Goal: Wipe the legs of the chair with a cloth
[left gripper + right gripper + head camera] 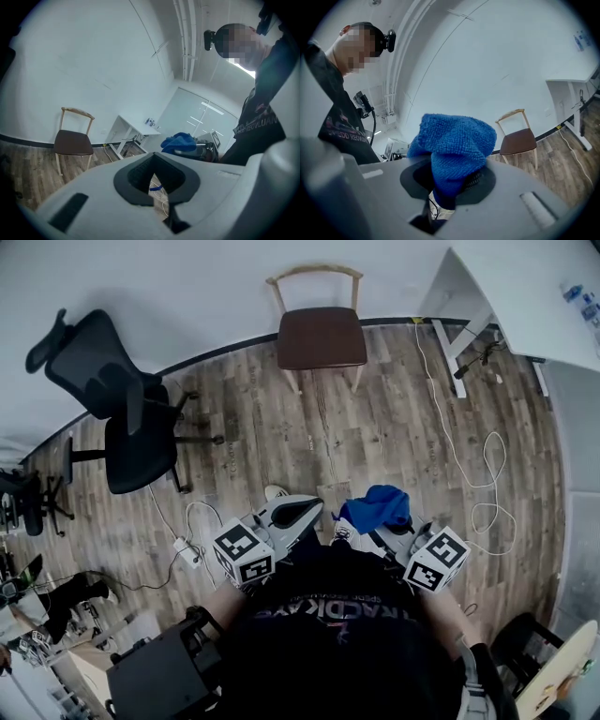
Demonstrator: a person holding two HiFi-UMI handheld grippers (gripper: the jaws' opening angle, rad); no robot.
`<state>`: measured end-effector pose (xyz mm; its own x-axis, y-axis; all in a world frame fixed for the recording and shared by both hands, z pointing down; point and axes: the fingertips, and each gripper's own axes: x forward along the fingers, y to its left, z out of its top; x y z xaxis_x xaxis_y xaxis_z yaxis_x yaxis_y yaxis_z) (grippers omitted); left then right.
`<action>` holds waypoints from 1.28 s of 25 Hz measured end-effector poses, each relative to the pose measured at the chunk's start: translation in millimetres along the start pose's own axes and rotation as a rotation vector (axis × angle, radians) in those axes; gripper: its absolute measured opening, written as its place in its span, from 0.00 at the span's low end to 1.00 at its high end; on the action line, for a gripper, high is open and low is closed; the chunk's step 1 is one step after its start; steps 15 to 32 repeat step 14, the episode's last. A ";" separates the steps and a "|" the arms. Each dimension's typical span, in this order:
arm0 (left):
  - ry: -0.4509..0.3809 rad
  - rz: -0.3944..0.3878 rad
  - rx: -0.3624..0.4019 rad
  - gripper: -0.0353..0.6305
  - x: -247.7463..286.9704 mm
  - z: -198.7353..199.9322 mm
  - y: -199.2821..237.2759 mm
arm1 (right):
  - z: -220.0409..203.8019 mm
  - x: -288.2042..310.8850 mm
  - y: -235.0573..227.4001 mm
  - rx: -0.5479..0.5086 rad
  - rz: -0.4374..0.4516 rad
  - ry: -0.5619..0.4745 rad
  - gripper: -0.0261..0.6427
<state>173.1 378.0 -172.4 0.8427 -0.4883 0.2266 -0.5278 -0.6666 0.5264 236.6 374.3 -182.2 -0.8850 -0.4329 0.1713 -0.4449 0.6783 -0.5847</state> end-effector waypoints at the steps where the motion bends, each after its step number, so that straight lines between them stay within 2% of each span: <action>1: 0.007 -0.005 0.004 0.05 1.9 0.2 -0.7 | 0.3 -0.8 -0.7 0.002 0.000 -0.003 0.16; 9: -0.017 0.004 -0.013 0.05 7.1 10.2 -0.9 | 4.2 0.4 -3.4 0.001 0.004 -0.004 0.16; 32: -0.007 -0.008 0.005 0.05 9.5 12.2 0.3 | 4.9 3.7 -5.4 0.000 0.006 0.005 0.16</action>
